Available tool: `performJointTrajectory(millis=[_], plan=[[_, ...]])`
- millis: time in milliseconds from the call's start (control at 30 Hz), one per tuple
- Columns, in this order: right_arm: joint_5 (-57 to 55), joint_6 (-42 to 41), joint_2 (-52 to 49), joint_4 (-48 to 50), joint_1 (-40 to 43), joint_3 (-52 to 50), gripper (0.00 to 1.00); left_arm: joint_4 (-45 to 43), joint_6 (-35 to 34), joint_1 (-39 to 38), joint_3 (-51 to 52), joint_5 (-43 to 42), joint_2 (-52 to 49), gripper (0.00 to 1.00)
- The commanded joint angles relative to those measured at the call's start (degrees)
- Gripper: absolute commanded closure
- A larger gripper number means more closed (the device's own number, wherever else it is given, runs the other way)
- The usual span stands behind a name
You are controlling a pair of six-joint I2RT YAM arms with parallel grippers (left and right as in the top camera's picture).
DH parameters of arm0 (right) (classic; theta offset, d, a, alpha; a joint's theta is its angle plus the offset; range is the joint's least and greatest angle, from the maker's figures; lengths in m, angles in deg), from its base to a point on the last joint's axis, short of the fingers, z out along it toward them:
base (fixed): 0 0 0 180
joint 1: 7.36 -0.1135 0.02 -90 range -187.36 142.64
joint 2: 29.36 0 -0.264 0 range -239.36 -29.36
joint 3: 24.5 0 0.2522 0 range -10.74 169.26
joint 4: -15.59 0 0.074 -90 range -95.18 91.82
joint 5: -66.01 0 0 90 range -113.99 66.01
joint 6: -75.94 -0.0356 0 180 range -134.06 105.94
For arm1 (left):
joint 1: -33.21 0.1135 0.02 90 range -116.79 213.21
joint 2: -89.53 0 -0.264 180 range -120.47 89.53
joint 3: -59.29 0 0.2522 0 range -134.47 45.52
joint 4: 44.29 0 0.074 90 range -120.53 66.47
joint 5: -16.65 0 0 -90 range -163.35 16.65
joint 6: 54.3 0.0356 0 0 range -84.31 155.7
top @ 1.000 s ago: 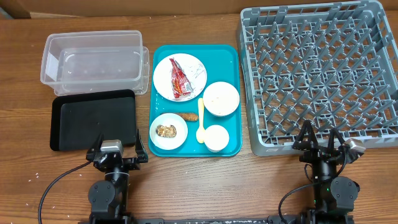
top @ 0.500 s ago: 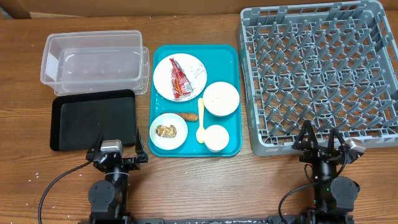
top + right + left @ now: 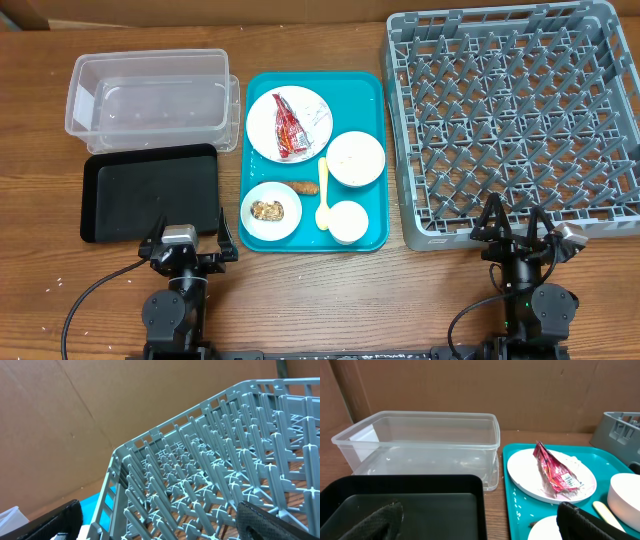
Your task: Sort waste into correct bins and load items into the dishwasher
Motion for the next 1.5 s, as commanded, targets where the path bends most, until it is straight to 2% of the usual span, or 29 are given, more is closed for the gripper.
performJointTrajectory(millis=[0,1133,1267,1400,1467], plan=[[-0.20,0.00,0.48,0.48,-0.11,-0.61,0.00,-0.11,0.68,0.42,0.28,-0.68,0.63,0.00],[-1.11,0.00,0.48,0.59,-0.11,-0.59,0.00,-0.39,1.97,0.42,0.28,1.18,0.63,0.00],[0.70,0.00,0.48,3.21,-0.11,-0.57,0.00,-0.33,1.97,0.42,0.28,1.03,0.63,0.00],[4.74,0.31,0.48,7.52,-0.11,0.20,0.00,-1.64,1.95,0.42,0.28,-0.28,0.63,0.00],[6.60,0.55,0.48,7.58,-0.09,1.97,0.00,-3.67,1.97,0.42,0.28,-4.55,0.63,0.00]])
